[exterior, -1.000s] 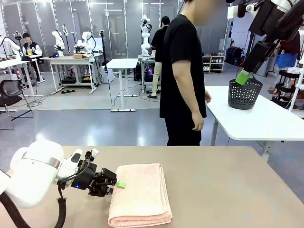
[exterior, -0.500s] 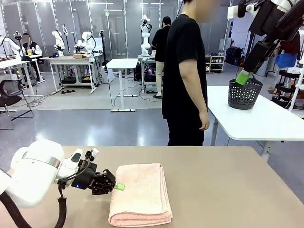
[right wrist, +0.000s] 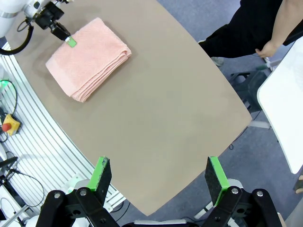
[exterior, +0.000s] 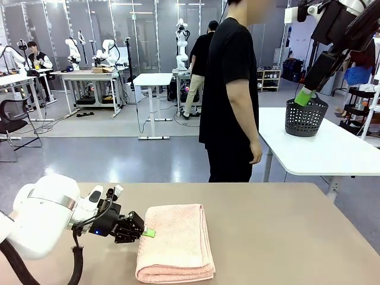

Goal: Fold the towel.
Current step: Pick up the 100 cm Hotel Towel and place it on the left side of the table.

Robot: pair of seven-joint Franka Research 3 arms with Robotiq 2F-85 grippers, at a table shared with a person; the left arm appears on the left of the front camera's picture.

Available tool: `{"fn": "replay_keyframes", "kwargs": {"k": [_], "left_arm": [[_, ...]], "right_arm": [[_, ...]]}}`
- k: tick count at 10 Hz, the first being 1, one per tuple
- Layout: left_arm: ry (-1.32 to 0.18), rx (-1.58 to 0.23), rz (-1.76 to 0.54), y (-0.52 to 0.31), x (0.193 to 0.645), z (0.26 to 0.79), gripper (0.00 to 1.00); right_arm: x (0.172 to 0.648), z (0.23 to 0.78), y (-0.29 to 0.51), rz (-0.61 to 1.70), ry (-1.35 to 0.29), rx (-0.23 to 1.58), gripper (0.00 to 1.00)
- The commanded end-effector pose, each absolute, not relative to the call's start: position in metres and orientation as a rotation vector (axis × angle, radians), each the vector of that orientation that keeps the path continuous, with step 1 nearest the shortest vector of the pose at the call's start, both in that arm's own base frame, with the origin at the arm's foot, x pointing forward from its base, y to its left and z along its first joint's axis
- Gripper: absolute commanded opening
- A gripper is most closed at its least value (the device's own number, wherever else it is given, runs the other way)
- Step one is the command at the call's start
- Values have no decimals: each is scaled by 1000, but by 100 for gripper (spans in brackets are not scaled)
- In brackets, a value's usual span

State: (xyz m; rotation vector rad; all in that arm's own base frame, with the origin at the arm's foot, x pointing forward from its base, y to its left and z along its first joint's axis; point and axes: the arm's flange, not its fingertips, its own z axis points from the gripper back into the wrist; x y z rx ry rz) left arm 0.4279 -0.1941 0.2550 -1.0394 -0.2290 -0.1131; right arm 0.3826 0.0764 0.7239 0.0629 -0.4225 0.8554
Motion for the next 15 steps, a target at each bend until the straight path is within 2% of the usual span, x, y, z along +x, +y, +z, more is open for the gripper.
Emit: {"fn": "replay_keyframes", "kwargs": {"k": [1, 3, 4, 11, 12, 15], "left_arm": [[-229, -1040, -117, -195, 427, 255, 0], [-229, -1040, -117, -195, 427, 255, 0], [-229, -1039, -113, -194, 428, 255, 12], [-256, -930, -127, 36, 411, 276, 11], [-297, -896, -113, 68, 413, 283, 11], [-317, -808, -82, 128, 421, 290, 11]], "right_arm": [[382, 724, 76, 846, -417, 53, 100], [382, 724, 76, 846, -417, 53, 100], [382, 724, 76, 846, -417, 53, 100], [382, 724, 76, 846, -417, 53, 100], [382, 724, 76, 846, -417, 53, 100], [382, 724, 76, 846, -417, 53, 100]]}}
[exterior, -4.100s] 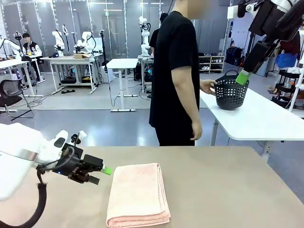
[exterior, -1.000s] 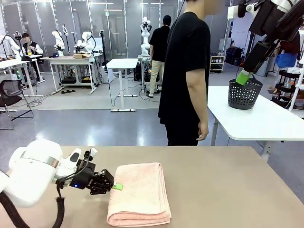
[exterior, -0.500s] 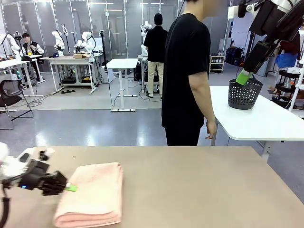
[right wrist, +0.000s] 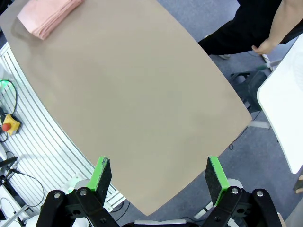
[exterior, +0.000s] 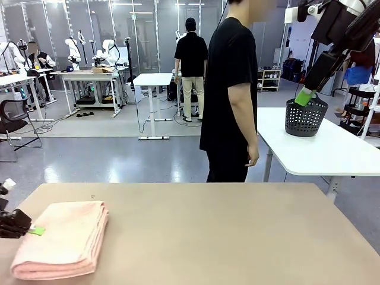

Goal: Fold the towel.
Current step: Pick up the 100 cm Hotel Towel and place it on the left side of the table.

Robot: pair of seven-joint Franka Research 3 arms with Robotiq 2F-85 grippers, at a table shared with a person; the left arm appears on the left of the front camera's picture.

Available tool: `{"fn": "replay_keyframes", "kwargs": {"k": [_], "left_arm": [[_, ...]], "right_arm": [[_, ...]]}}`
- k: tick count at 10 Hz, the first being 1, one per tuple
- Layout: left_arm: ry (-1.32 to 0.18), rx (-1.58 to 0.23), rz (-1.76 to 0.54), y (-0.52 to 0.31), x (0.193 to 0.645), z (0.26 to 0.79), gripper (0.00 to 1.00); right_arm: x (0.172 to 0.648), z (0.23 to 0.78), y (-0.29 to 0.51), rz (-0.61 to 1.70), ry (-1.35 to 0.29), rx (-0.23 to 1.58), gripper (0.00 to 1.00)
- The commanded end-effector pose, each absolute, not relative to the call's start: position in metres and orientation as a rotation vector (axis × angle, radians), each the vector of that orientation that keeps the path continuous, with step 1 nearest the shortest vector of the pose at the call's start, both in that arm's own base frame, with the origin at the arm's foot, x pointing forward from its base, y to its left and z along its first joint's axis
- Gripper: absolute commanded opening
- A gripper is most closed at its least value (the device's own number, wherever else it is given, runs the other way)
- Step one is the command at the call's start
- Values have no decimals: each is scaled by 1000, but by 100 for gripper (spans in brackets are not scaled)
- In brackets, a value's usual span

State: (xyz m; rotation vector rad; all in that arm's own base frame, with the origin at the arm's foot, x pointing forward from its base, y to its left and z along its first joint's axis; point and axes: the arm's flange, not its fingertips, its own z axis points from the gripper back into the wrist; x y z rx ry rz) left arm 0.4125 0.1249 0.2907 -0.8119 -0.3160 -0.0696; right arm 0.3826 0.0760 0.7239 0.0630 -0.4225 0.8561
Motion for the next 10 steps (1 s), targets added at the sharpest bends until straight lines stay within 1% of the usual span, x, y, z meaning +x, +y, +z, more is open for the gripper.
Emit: {"fn": "replay_keyframes", "kwargs": {"k": [1, 3, 5, 6, 7, 8, 9, 10], "left_arm": [[-287, -760, -84, 145, 424, 289, 11], [-285, -698, -111, 164, 428, 288, 11], [-296, -685, -141, 170, 424, 295, 11], [-314, -684, -143, 169, 420, 299, 53], [-334, -673, -137, 169, 415, 304, 53], [-354, -645, -139, 169, 408, 312, 92], [-397, -605, -136, 168, 399, 322, 53], [-460, -514, -137, 167, 388, 338, 100]], "right_arm": [[382, 724, 76, 846, -417, 53, 100], [382, 724, 76, 846, -417, 53, 100], [382, 724, 76, 846, -417, 53, 100], [382, 724, 76, 846, -417, 53, 100], [382, 724, 76, 846, -417, 53, 100], [382, 724, 76, 846, -417, 53, 100], [382, 724, 76, 846, -417, 53, 100], [382, 724, 76, 846, -417, 53, 100]]}}
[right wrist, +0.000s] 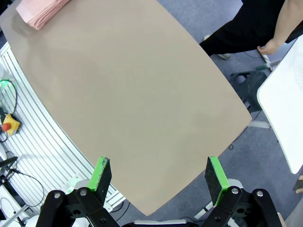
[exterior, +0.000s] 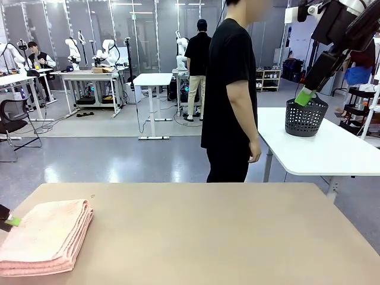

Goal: Fold the towel.
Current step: Pick up the 100 cm Hotel Towel and place it on the left side of the table.

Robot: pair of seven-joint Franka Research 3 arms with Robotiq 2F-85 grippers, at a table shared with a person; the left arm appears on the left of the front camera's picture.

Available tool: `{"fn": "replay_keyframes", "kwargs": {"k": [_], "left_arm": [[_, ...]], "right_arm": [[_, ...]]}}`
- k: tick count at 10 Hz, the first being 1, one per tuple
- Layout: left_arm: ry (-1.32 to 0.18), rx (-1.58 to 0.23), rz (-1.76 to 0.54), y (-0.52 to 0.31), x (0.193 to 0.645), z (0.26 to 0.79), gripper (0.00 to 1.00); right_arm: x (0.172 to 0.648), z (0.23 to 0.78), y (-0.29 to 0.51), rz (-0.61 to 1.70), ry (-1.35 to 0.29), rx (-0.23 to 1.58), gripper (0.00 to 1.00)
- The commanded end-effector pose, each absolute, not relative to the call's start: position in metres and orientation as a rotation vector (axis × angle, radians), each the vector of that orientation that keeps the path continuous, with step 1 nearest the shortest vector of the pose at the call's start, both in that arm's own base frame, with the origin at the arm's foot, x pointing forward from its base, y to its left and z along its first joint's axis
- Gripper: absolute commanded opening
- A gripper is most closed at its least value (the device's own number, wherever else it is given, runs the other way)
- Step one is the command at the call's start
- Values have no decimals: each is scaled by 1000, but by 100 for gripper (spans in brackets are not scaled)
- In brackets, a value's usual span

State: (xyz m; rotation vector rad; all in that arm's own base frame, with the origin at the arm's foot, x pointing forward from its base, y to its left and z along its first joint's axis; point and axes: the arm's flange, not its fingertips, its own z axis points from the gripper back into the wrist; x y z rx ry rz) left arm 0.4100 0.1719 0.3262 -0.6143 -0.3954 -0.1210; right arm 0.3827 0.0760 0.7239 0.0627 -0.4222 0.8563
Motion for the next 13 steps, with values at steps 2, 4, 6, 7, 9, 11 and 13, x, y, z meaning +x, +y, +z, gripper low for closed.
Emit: {"fn": "replay_keyframes", "kwargs": {"k": [2, 4, 6, 7, 9, 11, 13], "left_arm": [[-511, -435, -159, 161, 374, 364, 100], [-526, -391, -174, 150, 366, 379, 100], [-534, -373, -165, 145, 358, 384, 100], [-526, -415, -158, 140, 353, 381, 100], [-546, -401, -190, 157, 375, 389, 100], [-546, -401, -190, 157, 375, 389, 100], [-546, -401, -190, 157, 375, 389, 100]], "right_arm": [[382, 724, 76, 846, -417, 53, 100], [382, 724, 76, 846, -417, 53, 100], [382, 724, 76, 846, -417, 53, 100], [382, 724, 76, 846, -417, 53, 100], [382, 724, 76, 846, -417, 53, 100], [382, 724, 76, 846, -417, 53, 100], [382, 724, 76, 846, -417, 53, 100]]}}
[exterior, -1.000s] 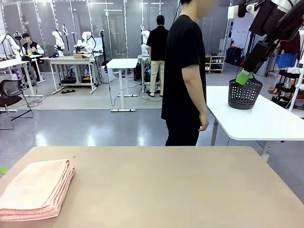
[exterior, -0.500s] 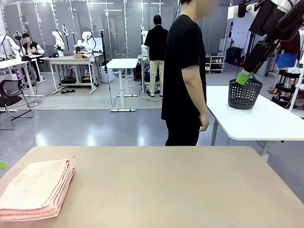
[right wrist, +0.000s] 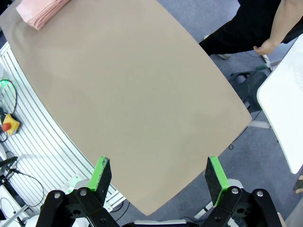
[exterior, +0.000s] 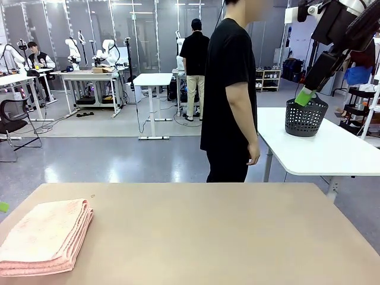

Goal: Fold the towel.
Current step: Pick up the 100 cm Hotel Towel and place it on the left side of the table.

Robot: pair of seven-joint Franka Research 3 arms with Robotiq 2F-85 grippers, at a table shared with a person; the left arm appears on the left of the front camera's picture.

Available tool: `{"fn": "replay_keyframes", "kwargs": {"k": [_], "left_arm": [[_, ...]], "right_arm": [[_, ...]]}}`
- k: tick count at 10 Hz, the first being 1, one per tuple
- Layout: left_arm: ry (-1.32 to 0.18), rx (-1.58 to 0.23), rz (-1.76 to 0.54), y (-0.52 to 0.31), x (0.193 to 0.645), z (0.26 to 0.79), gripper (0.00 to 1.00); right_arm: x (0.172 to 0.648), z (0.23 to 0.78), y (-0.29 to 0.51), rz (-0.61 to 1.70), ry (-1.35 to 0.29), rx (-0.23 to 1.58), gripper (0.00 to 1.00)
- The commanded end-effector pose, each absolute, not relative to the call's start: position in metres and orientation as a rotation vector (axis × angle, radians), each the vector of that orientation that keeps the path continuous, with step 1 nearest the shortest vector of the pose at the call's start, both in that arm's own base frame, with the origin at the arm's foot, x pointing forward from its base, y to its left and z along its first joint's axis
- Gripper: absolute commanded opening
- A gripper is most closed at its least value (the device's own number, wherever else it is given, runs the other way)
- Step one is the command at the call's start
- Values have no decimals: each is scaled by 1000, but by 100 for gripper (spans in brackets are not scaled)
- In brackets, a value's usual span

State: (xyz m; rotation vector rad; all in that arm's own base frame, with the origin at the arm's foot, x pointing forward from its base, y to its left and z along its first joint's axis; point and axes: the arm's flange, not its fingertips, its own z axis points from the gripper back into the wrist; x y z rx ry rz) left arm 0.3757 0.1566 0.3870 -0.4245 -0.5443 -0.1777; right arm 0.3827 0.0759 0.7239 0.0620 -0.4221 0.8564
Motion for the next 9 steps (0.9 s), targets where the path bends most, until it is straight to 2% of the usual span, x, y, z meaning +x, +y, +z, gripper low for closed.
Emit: {"fn": "replay_keyframes", "kwargs": {"k": [1, 9], "left_arm": [[-546, -401, -190, 157, 375, 389, 100], [-546, -401, -190, 157, 375, 389, 100]], "right_arm": [[382, 724, 76, 846, -417, 53, 100], [382, 724, 76, 846, -417, 53, 100]]}}
